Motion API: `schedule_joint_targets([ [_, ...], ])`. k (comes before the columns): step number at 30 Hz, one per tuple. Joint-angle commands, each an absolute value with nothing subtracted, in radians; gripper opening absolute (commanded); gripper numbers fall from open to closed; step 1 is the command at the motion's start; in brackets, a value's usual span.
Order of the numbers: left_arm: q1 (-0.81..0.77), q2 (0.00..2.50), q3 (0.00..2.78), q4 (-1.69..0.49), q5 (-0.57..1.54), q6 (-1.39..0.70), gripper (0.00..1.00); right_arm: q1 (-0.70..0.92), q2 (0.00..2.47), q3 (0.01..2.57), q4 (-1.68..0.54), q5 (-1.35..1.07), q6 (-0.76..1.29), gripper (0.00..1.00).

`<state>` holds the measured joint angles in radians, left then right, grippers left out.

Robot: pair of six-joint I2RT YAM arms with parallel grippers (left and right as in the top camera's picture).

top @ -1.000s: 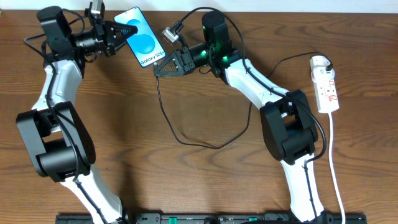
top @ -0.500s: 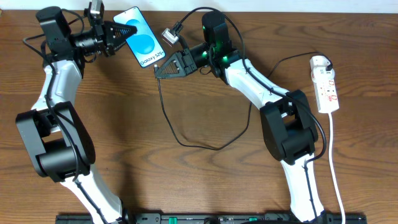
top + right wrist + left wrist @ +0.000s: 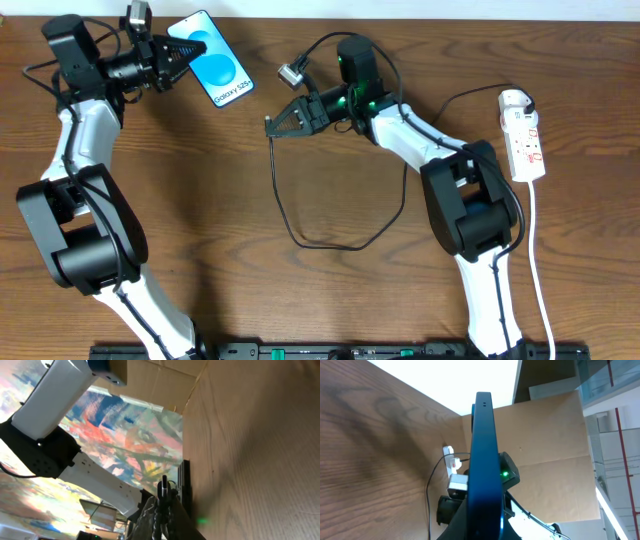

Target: Plug charger to phone and switch on socket

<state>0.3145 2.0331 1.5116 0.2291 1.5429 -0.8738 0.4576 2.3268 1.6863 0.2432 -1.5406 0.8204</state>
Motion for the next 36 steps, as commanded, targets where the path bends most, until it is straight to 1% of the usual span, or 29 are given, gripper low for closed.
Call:
schedule_joint_targets([
  [1,0.316,2.025,1.503,0.234,1.571,-0.857,0.07,0.456,2.296,1.670,0.239,-1.504,0.762,0.02],
  [3,0.316,2.025,1.503,0.234,1.572,-0.858,0.07,0.457,2.296,1.658,0.188,-1.422,0.690,0.02],
  [6,0.316,2.025,1.503,0.234,1.572,-0.859,0.07,0.460,2.296,1.656,-0.103,-1.195,0.463,0.01],
  [9,0.316,2.025,1.503,0.234,1.571,-0.862,0.07,0.461,2.296,1.657,-0.316,-1.092,0.311,0.01],
  [13,0.316,2.025,1.503,0.234,1.571,-0.861,0.07,0.459,2.295,1.691,-0.456,-1.016,0.250,0.02],
  [15,0.316,2.025,1.503,0.234,1.571,-0.861,0.07,0.461,2.295,1.750,-0.574,-0.930,0.205,0.01],
  [18,0.316,2.025,1.503,0.234,1.571,-0.861,0.08,0.477,2.295,1.871,-0.785,-0.728,0.110,0.01],
  [21,0.316,2.025,1.503,0.234,1.572,-0.861,0.07,0.496,2.295,1.959,-0.915,-0.603,0.042,0.01],
  [24,0.316,2.025,1.503,0.234,1.572,-0.862,0.08,0.502,2.295,2.006,-0.996,-0.560,-0.026,0.01],
  [29,0.315,2.025,1.503,0.234,1.572,-0.862,0.07,0.529,2.301,2.012,-1.091,-0.395,-0.131,0.01],
  [33,0.315,2.025,1.503,0.234,1.571,-0.861,0.07,0.557,2.312,2.011,-1.069,-0.297,-0.128,0.01],
  [36,0.315,2.025,1.503,0.234,1.571,-0.861,0.07,0.564,2.330,2.009,-1.056,-0.275,-0.082,0.01],
])
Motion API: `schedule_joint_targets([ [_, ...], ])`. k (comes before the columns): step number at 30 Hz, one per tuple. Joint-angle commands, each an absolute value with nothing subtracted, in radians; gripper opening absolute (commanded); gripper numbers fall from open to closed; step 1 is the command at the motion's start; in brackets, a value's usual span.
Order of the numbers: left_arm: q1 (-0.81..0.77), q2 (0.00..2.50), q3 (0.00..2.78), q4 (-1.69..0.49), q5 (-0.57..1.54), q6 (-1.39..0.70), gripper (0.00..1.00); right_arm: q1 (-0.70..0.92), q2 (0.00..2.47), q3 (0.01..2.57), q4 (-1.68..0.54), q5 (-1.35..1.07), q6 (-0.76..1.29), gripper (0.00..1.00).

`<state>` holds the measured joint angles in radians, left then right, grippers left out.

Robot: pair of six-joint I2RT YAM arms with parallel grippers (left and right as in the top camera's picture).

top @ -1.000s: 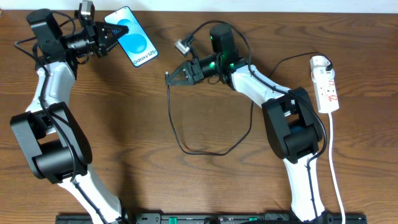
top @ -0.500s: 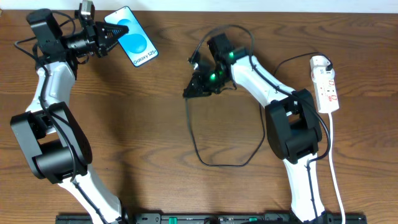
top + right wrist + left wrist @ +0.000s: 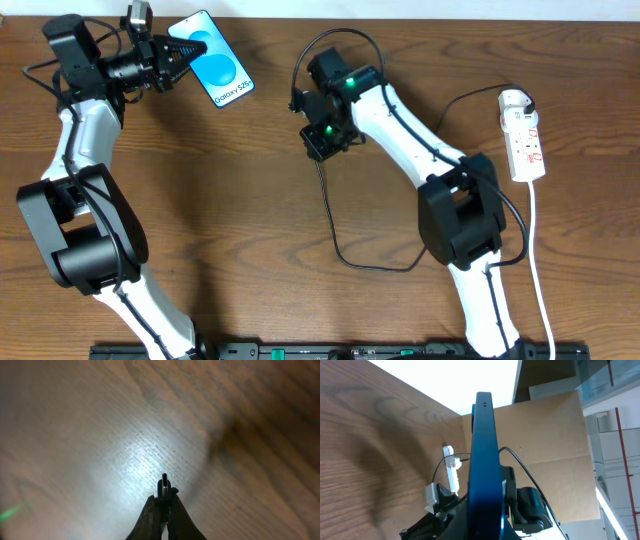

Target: Plug charger to phone and switch on socket

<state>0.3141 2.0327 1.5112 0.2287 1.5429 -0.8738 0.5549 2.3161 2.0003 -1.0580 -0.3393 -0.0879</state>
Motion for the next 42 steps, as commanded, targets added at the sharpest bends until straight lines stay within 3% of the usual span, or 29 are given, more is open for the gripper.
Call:
schedule_joint_targets([
  [1,0.315,2.025,1.503,0.234,1.571,-0.862,0.07,0.564,2.341,2.009,-1.055,-0.275,-0.062,0.01],
  [4,0.315,2.025,1.503,0.234,1.571,-0.862,0.07,0.559,2.355,2.006,-1.056,-0.274,-0.045,0.08],
  [6,0.315,2.025,1.503,0.234,1.571,-0.861,0.07,0.557,2.362,2.002,-1.051,-0.268,-0.026,0.18],
  [12,0.315,2.025,1.503,0.234,1.571,-0.861,0.07,0.565,2.371,2.000,-1.029,-0.234,0.071,0.25],
  [23,0.315,2.025,1.503,0.234,1.571,-0.861,0.07,0.565,2.376,2.000,-1.053,-0.213,0.369,0.22],
  [30,0.315,2.025,1.503,0.234,1.571,-0.862,0.07,0.577,2.436,2.000,-1.059,-0.299,0.381,0.17],
  [42,0.315,2.025,1.503,0.234,1.571,-0.861,0.07,0.582,2.441,2.000,-1.068,-0.321,0.415,0.19],
])
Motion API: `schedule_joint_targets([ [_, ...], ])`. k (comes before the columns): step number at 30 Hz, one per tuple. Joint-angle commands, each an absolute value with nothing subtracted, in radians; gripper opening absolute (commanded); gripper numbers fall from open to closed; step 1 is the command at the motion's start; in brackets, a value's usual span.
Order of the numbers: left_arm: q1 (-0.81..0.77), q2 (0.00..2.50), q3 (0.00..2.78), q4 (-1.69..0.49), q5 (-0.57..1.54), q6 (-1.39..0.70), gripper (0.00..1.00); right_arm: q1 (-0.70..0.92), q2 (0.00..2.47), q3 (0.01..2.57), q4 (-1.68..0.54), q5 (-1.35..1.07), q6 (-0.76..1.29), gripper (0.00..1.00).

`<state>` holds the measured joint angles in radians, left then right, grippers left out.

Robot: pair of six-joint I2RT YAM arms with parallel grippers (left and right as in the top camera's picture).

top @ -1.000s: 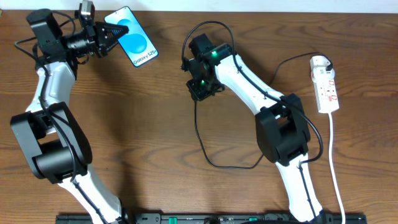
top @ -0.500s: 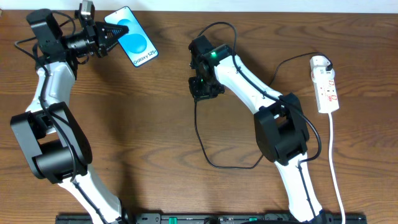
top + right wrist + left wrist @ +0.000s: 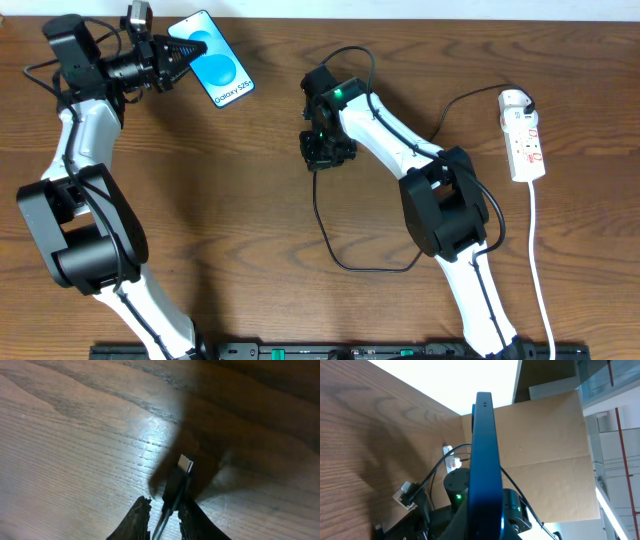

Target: Plug charger to phone and switch on socket

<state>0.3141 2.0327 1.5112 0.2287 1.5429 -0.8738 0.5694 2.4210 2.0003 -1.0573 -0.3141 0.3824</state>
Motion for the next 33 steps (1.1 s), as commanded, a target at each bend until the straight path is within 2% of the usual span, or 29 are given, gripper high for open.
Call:
schedule_joint_targets([
  [1,0.315,2.025,1.503,0.234,1.571,-0.861,0.08,0.584,2.441,2.000,-1.071,-0.320,0.416,0.19],
  [3,0.315,2.025,1.503,0.234,1.571,-0.861,0.07,0.584,2.441,1.999,-1.079,-0.319,0.426,0.17],
  [5,0.315,2.025,1.503,0.234,1.571,-0.861,0.07,0.584,2.441,1.999,-1.078,-0.319,0.426,0.11],
  [6,0.315,2.025,1.503,0.234,1.571,-0.861,0.07,0.583,2.441,1.999,-1.071,-0.315,0.425,0.02],
  [7,0.315,2.025,1.503,0.234,1.571,-0.861,0.07,0.582,2.441,1.999,-1.048,-0.313,0.412,0.01],
  [12,0.316,2.025,1.503,0.234,1.571,-0.862,0.07,0.559,2.426,2.001,-0.974,-0.377,0.237,0.01],
  [14,0.316,2.025,1.503,0.234,1.571,-0.861,0.07,0.528,2.410,2.001,-0.958,-0.519,0.086,0.01],
  [17,0.316,2.025,1.503,0.234,1.571,-0.861,0.07,0.455,2.379,2.001,-0.972,-0.892,-0.126,0.01],
  [22,0.316,2.025,1.503,0.234,1.571,-0.862,0.08,0.364,2.375,2.001,-1.007,-1.217,-0.189,0.01],
  [27,0.314,2.025,1.503,0.234,1.571,-0.870,0.07,0.356,2.374,2.001,-1.029,-1.309,-0.200,0.01],
  [33,0.289,2.025,1.503,0.234,1.571,-0.872,0.07,0.385,2.340,2.001,-1.026,-1.312,-0.196,0.01],
])
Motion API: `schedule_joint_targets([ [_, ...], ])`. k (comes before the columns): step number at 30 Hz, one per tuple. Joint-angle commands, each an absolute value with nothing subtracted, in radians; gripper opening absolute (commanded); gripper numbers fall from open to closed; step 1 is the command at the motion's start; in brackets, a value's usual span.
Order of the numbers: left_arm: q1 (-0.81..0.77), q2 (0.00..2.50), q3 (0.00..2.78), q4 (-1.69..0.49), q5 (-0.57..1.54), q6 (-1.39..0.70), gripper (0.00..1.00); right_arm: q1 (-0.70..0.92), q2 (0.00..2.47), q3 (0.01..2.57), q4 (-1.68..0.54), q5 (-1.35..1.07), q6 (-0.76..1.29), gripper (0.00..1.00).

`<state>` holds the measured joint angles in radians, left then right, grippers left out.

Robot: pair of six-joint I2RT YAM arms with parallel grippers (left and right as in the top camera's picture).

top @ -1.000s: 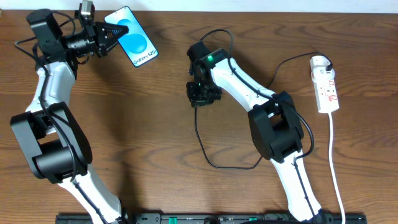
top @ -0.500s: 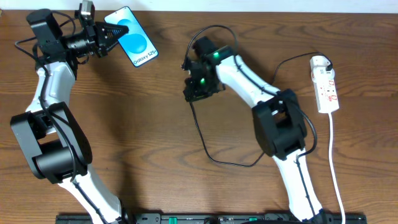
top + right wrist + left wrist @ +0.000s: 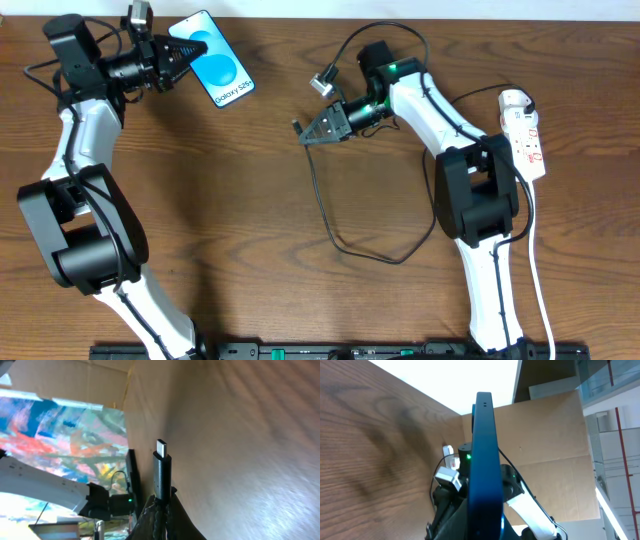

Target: Plug charger to phone and switch on socket

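A blue-screened phone (image 3: 212, 58) is held above the far left of the table, with my left gripper (image 3: 172, 52) shut on its end. In the left wrist view the phone (image 3: 484, 455) stands edge-on between the fingers. My right gripper (image 3: 303, 132) hangs near the table's middle, pointing left, shut on the black charger plug (image 3: 161, 472), whose metal tip sticks out well past the fingertips (image 3: 150, 510). The phone's dark edge (image 3: 131, 477) shows beyond the plug. The white socket strip (image 3: 524, 130) lies at the right.
The black charger cable (image 3: 322, 215) runs from the plug down in a wide loop over the table's middle and back up toward the socket strip. The strip's white lead (image 3: 537, 260) runs down the right edge. Brown cardboard stands behind the table.
My right gripper pointed down at the table with the plug askew between its fingers. Now it is turned to point left toward the phone, with the plug held straight. The left arm has not moved.
My right gripper first pointed left with only the plug's tip showing. Then it pointed down over the table's middle, then had the plug slanted against the wood. Now it points left again with more plug sticking out. The left gripper held the phone throughout.
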<state>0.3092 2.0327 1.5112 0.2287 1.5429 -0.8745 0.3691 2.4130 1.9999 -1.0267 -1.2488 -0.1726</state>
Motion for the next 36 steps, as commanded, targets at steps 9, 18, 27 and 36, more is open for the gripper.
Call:
schedule_joint_targets([
  [9,0.232,2.025,1.503,0.233,1.571,-0.873,0.07,0.427,2.194,2.001,-1.058,-1.172,-0.195,0.01],
  [18,0.223,2.025,1.503,0.226,1.571,-0.891,0.07,0.494,2.182,2.001,-1.049,-1.150,-0.179,0.01],
  [27,0.223,2.025,1.503,0.226,1.572,-0.892,0.07,0.505,2.182,2.001,-0.942,-1.116,-0.045,0.01],
  [36,0.223,2.025,1.503,0.226,1.571,-0.892,0.07,0.499,2.182,2.001,-0.950,-1.117,-0.045,0.01],
])
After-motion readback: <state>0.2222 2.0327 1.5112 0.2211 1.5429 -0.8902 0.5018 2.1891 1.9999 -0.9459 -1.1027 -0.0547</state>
